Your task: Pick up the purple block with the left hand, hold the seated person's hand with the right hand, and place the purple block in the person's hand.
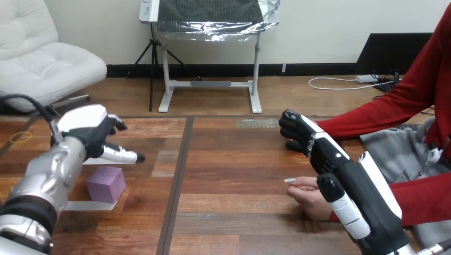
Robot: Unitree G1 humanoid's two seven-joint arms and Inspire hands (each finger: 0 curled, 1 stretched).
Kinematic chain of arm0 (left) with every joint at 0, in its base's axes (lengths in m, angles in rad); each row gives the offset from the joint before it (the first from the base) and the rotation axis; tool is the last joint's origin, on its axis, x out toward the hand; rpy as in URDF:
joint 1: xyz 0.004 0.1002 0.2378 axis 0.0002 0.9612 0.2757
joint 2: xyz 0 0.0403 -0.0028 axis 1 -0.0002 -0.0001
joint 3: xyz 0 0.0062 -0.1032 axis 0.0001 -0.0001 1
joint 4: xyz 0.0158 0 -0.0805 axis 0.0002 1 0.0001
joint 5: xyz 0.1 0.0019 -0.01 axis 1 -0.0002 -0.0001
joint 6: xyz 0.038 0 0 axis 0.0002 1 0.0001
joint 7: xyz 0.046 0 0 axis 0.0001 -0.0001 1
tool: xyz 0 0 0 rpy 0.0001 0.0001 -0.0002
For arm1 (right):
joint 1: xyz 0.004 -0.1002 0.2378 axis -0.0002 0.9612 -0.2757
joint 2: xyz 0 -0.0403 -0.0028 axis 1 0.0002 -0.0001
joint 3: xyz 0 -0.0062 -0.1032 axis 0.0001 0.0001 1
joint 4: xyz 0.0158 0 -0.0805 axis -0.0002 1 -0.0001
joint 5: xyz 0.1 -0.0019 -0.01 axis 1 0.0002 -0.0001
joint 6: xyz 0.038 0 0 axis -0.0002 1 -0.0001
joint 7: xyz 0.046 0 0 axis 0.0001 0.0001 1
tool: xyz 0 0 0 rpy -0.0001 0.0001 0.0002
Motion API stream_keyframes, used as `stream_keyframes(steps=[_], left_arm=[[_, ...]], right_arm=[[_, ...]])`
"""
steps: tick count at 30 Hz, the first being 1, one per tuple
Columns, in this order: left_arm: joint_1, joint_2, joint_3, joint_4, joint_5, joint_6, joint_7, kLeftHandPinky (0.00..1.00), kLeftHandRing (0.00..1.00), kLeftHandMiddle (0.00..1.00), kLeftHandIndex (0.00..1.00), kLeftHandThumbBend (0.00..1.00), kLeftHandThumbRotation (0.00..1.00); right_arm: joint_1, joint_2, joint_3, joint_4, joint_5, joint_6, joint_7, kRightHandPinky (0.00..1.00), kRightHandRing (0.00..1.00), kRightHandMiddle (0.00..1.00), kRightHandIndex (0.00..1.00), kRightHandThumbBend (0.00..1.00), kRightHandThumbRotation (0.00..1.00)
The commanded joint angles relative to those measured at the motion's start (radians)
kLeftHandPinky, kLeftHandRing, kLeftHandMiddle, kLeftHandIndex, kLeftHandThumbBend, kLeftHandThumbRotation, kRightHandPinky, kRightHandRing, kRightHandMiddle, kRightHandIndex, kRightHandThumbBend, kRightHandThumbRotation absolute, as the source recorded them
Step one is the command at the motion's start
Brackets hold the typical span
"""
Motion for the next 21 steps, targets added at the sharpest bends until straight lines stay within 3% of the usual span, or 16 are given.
stream_keyframes(steps=[1,21], left_arm=[[-0.027,-0.012,-0.017,0.018,0.009,0.005,0.024,0.71,0.80,0.83,0.82,0.80,0.51],[-0.027,-0.024,-0.052,0.053,0.016,0.021,0.021,0.81,0.83,0.83,0.83,0.81,0.55]], right_arm=[[-0.071,-0.010,-0.017,-0.019,0.007,-0.019,-0.003,0.87,0.91,0.91,0.91,0.72,1.00],[-0.071,-0.014,-0.014,-0.028,0.012,-0.017,0.003,0.86,0.90,0.91,0.91,0.73,1.00]])
